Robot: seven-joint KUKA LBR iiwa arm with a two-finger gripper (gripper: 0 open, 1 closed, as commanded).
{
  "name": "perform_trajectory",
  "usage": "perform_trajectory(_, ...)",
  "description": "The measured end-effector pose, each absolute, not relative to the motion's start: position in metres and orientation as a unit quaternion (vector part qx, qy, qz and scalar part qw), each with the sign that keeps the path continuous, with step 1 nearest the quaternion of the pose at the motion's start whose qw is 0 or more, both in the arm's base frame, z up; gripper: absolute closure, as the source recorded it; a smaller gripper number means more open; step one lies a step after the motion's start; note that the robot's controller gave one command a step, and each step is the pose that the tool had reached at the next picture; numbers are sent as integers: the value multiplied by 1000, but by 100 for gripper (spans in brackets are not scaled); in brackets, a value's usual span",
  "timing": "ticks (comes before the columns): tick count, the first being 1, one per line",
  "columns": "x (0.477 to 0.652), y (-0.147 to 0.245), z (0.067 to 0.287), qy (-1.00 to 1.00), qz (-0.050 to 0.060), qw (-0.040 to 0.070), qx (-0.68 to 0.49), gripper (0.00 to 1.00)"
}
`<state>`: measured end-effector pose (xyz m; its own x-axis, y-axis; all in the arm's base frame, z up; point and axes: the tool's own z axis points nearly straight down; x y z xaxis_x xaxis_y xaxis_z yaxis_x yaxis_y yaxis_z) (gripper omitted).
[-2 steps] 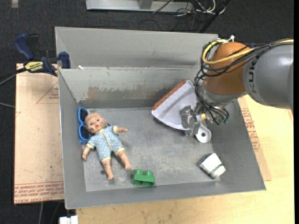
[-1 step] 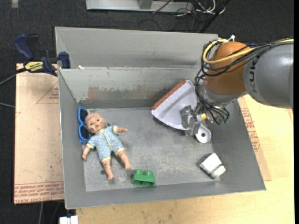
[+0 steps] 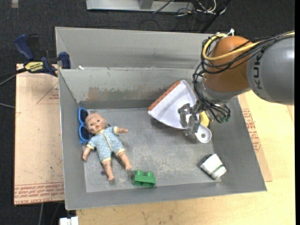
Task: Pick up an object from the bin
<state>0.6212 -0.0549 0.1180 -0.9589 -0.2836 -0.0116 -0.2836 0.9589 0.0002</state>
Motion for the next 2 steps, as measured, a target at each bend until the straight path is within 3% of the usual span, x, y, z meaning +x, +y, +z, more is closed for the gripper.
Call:
perform_trajectory(1, 654, -122, 108, 984, 2, 5, -179, 0)
perform_trajectory(2, 654, -121, 108, 984, 2, 6, -179, 0)
